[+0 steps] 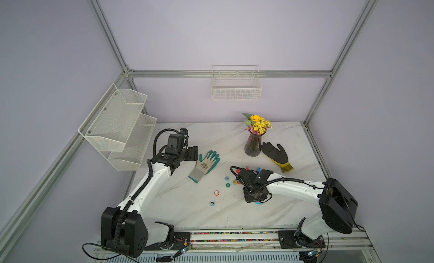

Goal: Close the stamp cap
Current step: Pick up the stamp from the center of the board.

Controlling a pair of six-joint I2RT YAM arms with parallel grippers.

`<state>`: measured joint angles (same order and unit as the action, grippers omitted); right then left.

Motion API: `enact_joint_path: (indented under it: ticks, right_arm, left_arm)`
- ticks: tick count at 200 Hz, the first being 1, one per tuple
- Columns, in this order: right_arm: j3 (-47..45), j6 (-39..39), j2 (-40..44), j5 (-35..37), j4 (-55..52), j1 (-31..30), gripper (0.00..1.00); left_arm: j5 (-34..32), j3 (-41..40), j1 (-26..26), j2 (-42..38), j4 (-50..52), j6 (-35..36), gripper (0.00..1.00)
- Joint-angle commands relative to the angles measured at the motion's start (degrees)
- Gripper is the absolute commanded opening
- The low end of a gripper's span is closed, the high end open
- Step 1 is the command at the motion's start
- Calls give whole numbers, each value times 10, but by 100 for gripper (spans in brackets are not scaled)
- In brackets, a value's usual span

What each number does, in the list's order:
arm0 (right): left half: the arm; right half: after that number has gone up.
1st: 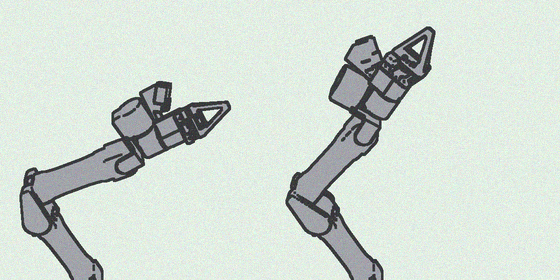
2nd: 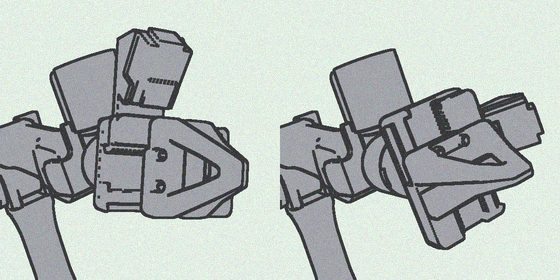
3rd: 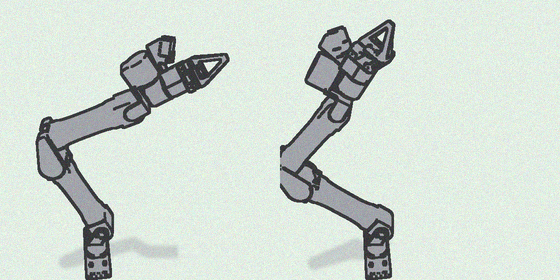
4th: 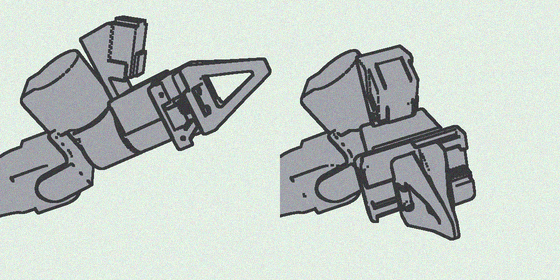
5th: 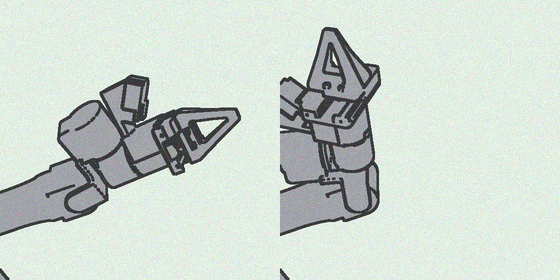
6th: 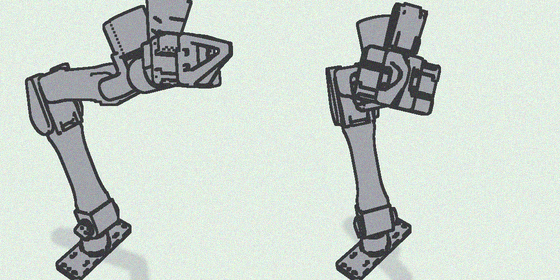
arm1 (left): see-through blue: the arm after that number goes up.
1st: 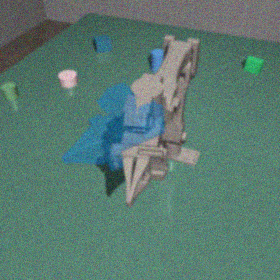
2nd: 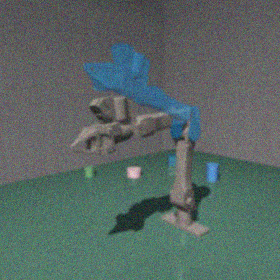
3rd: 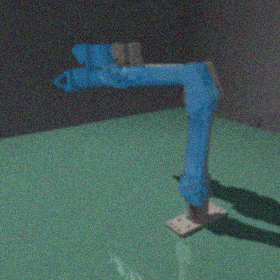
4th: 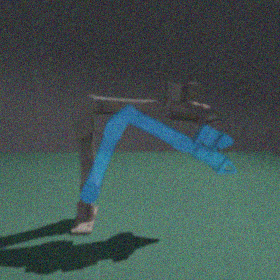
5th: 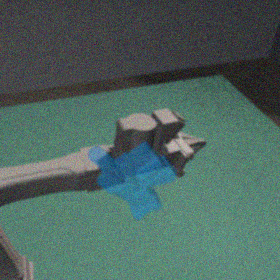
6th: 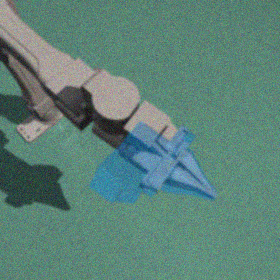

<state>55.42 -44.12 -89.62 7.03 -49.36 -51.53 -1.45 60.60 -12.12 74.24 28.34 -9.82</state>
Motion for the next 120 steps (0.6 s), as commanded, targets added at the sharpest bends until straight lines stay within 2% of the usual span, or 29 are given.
enact_joint_path:
  ticks: [1, 55, 120]
  right_arm:
    - [-15, -11, -7, 11, 28, -3, 45]
    - [-30, -9, -23, -6, 47, -3, 45]
    - [-31, -21, 30, -16, 13, -5, 45]
  left_arm:
    - [8, 16, 2, -1, -9, 12, 83]
    - [8, 16, 2, 1, -8, 13, 83]
    - [10, 17, 2, 5, -7, 12, 83]
